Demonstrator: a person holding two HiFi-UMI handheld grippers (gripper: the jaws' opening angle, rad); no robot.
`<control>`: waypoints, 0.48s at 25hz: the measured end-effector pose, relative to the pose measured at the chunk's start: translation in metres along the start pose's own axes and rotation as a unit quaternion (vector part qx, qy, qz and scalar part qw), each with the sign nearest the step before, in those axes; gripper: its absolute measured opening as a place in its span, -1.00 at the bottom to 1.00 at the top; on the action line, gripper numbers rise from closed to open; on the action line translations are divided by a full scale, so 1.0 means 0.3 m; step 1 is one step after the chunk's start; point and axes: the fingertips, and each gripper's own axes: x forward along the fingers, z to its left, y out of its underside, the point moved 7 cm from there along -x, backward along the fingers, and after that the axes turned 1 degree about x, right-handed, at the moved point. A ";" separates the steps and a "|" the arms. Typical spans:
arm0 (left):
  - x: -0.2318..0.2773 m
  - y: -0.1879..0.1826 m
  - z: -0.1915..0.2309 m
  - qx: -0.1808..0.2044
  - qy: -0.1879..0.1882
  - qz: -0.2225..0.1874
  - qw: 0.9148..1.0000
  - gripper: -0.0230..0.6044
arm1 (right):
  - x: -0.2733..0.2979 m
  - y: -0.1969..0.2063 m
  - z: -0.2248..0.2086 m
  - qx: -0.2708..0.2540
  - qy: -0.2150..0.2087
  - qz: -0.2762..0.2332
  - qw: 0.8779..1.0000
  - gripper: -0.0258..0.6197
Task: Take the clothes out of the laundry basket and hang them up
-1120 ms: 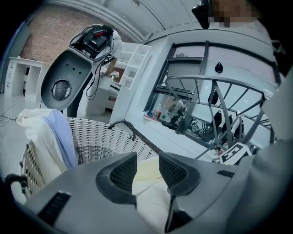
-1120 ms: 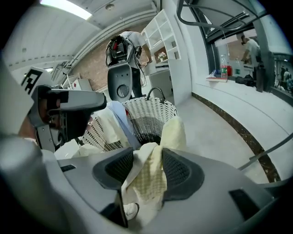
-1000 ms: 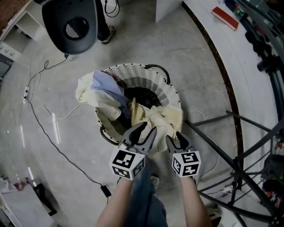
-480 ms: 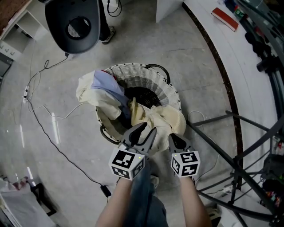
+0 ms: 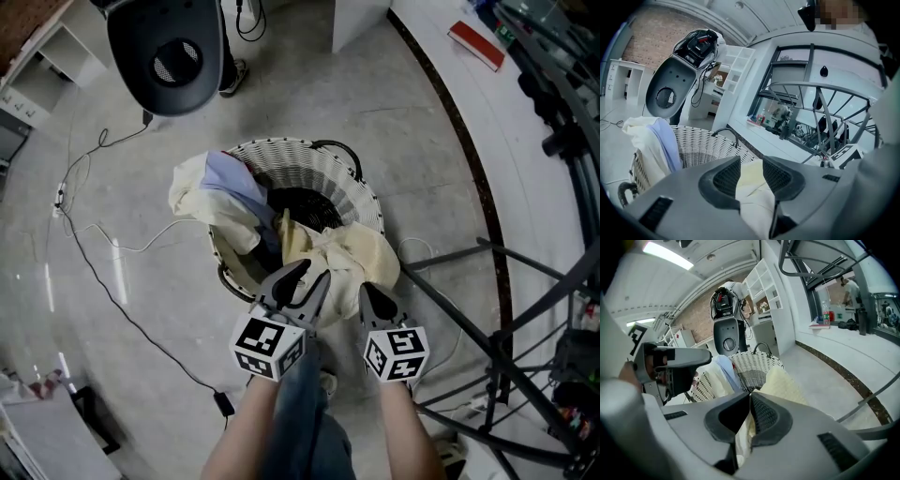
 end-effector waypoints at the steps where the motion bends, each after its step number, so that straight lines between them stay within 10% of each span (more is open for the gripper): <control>1: -0.006 -0.010 -0.003 0.001 0.000 -0.001 1.000 -0.44 | -0.010 -0.013 0.004 0.000 -0.002 -0.004 1.000 -0.88; 12: -0.043 -0.208 -0.052 0.019 0.001 -0.009 1.000 -0.44 | -0.136 -0.271 0.047 0.012 -0.016 -0.060 0.998 -0.88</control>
